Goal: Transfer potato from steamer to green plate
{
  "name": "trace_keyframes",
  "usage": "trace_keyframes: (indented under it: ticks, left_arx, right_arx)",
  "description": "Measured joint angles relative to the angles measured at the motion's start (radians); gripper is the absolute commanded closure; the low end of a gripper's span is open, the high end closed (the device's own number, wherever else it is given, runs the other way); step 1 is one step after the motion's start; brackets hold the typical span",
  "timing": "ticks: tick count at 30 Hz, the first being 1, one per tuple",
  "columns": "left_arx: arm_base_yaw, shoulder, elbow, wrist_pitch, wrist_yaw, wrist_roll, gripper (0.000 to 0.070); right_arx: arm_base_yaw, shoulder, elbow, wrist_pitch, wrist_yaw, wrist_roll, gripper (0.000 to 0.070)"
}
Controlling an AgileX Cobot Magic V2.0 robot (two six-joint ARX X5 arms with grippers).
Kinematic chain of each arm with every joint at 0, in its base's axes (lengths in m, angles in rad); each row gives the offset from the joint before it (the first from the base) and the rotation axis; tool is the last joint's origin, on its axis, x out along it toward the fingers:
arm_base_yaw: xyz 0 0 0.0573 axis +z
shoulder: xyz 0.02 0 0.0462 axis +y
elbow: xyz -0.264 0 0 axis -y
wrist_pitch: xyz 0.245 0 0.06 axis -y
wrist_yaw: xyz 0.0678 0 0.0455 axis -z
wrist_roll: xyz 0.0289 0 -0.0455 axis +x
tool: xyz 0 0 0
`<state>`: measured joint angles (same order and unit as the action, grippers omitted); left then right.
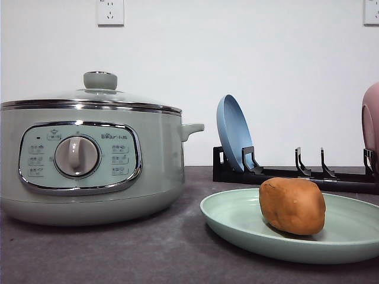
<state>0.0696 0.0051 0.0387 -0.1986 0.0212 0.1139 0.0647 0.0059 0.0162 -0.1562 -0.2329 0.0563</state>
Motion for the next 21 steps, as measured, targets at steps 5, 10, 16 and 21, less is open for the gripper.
trace_keyframes:
  ticks: [5, 10, 16, 21]
  left_arx:
    - [0.0, 0.0, 0.0, 0.0, 0.0, 0.0, 0.0677]
    - [0.0, 0.0, 0.0, 0.0, 0.0, 0.0, 0.0677]
    - [0.0, 0.0, 0.0, 0.0, 0.0, 0.0, 0.0677]
    - [0.0, 0.0, 0.0, 0.0, 0.0, 0.0, 0.0677]
  right_arx:
    - [0.0, 0.0, 0.0, 0.0, 0.0, 0.0, 0.0696]
    - [0.0, 0.0, 0.0, 0.0, 0.0, 0.0, 0.0696]
    - [0.0, 0.0, 0.0, 0.0, 0.0, 0.0, 0.0696]
    - [0.0, 0.0, 0.0, 0.0, 0.0, 0.0, 0.0696]
